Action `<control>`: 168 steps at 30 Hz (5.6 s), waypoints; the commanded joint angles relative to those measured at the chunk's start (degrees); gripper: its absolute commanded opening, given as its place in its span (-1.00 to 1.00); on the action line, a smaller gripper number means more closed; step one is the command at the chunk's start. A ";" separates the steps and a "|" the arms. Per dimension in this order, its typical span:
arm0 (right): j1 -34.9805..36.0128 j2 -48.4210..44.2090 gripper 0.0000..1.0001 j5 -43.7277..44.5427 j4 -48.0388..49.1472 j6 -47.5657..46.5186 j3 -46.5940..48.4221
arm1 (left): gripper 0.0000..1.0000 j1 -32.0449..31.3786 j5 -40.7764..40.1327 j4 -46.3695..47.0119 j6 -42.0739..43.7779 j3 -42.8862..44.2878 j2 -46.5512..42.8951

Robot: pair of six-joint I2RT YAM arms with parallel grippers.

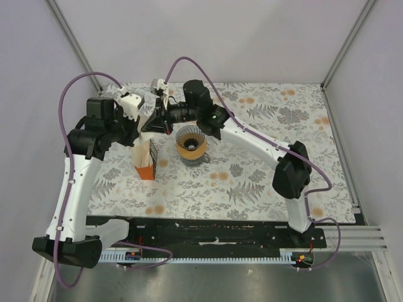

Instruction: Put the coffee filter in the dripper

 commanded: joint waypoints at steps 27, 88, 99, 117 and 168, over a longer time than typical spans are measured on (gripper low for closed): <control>1.28 15.88 -1.00 0.34 7.88 7.53 8.76 | -0.96 0.70 -10.45 3.96 2.56 -15.95 2.37; -2.23 -1.16 -1.00 8.86 -2.31 -6.69 -1.08 | 0.43 0.96 10.08 -4.28 4.92 -3.13 0.00; -3.73 -16.45 -1.00 9.49 -11.28 -20.22 -9.16 | 0.35 0.96 22.86 -10.80 8.28 7.95 -0.44; -1.36 -45.11 -1.00 9.38 -18.93 -59.95 -33.94 | 0.36 0.96 27.00 -6.33 -1.29 14.56 2.46; 7.43 -48.99 -1.00 26.45 -5.22 -99.96 -44.06 | 0.53 -2.73 61.70 23.12 -37.34 -1.26 9.58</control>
